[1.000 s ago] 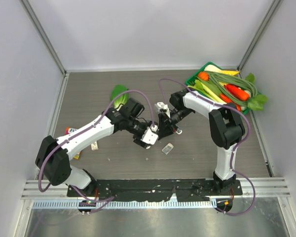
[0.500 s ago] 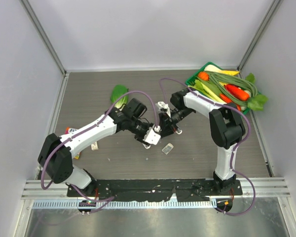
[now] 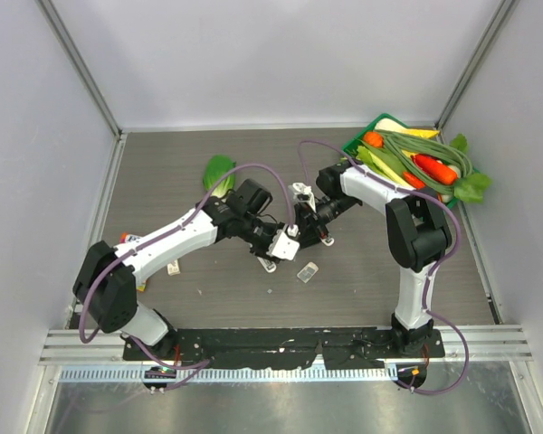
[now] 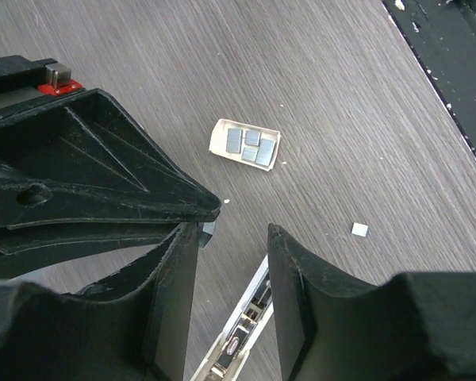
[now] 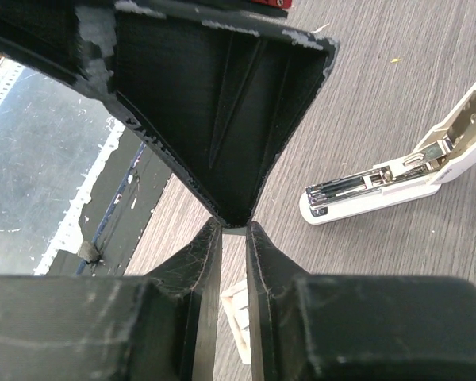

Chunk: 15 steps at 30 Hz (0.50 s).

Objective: Load the staples into the stapler
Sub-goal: Pick up the staple from the center of the board.

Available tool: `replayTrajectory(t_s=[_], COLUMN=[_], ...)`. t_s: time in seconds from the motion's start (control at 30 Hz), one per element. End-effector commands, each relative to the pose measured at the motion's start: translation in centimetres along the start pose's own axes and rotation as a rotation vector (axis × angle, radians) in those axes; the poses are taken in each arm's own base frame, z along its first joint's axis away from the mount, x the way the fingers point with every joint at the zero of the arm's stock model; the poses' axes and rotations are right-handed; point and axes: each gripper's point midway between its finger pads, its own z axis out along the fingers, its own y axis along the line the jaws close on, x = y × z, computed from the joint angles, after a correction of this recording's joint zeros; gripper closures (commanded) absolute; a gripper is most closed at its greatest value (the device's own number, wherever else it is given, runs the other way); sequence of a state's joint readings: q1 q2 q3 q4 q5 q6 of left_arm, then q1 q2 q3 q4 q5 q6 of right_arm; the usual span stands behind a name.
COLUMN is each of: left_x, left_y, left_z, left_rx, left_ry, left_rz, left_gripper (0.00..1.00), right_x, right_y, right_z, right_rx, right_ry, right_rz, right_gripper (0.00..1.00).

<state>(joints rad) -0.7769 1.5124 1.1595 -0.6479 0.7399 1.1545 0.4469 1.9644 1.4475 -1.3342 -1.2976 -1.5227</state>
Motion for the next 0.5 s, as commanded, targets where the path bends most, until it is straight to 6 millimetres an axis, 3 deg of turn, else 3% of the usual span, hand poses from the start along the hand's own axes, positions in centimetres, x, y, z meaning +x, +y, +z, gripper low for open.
replayTrajectory(t_s=[0.0,0.47], left_x=[-0.7,-0.6], left_y=[1.8,3.4], left_z=[0.5,1.1], left_rx=[-0.043,-0.111], left_ry=[-0.002,0.044], left_rz=[-0.01,-0.067], left_gripper=[0.57,0.73], right_x=[-2.6,-3.2], right_y=[2.7,3.0], right_z=[0.0,-0.1], right_rx=[-0.037,-0.035], right_ry=[-0.089,-0.093], right_rz=[0.144,0.136], right_gripper=[0.79,0.79])
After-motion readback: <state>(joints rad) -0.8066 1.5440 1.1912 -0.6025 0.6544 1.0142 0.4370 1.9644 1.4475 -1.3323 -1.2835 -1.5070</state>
